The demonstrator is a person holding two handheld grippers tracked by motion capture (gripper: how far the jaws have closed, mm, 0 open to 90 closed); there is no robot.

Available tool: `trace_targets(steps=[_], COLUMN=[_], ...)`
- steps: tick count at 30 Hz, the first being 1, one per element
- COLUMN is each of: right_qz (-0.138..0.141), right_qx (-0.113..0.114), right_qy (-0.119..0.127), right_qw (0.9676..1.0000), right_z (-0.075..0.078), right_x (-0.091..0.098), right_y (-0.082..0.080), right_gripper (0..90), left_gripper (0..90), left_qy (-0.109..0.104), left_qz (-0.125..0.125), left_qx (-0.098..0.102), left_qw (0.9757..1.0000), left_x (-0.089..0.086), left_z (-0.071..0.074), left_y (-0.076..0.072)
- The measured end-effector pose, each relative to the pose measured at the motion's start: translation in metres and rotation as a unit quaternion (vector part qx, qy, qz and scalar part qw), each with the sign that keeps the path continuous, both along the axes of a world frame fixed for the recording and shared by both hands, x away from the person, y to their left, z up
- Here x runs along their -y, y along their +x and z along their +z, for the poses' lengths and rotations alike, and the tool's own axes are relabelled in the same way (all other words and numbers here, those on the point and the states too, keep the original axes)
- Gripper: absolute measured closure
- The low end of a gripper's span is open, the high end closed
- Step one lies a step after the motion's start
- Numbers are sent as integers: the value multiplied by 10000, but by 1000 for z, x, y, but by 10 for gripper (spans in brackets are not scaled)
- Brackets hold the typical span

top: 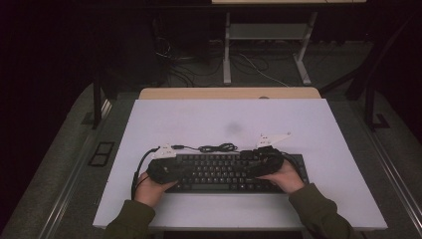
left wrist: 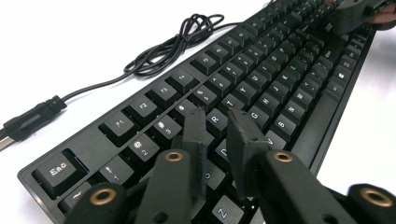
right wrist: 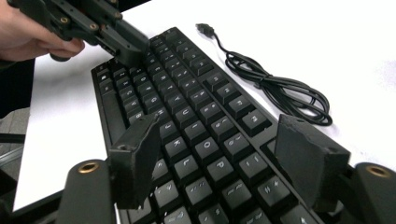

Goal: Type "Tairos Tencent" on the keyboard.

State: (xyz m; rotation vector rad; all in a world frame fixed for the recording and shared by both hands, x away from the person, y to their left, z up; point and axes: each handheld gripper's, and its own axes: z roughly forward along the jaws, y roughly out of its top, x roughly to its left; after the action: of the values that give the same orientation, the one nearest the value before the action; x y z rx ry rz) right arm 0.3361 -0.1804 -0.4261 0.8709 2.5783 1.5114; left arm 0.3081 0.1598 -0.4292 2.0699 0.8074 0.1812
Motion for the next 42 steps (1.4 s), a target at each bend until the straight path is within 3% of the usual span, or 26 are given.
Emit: trace_targets(steps=[7,23,31,42], right_qz=[-26,23,48,67], right_qx=[57,75,68,87], right_qy=[52,79,31,11], right_qw=[10000,9999,10000,9999], right_z=[-2,-8,-10,-10], right_x=[-9,-30,-33,-34], right_y=[6,14,12,12], right_gripper=[277,258,250,250], left_gripper=[888,889,889,889], left_qy=[90,132,245,214], left_qz=[36,108,51,45], left_qx=[-14,44,16,-58], left_qw=[10000,9998,9997,9997], left_x=[2,6,11,13], left_z=[0,-3,-6,-10], left_y=[0,7,10,12])
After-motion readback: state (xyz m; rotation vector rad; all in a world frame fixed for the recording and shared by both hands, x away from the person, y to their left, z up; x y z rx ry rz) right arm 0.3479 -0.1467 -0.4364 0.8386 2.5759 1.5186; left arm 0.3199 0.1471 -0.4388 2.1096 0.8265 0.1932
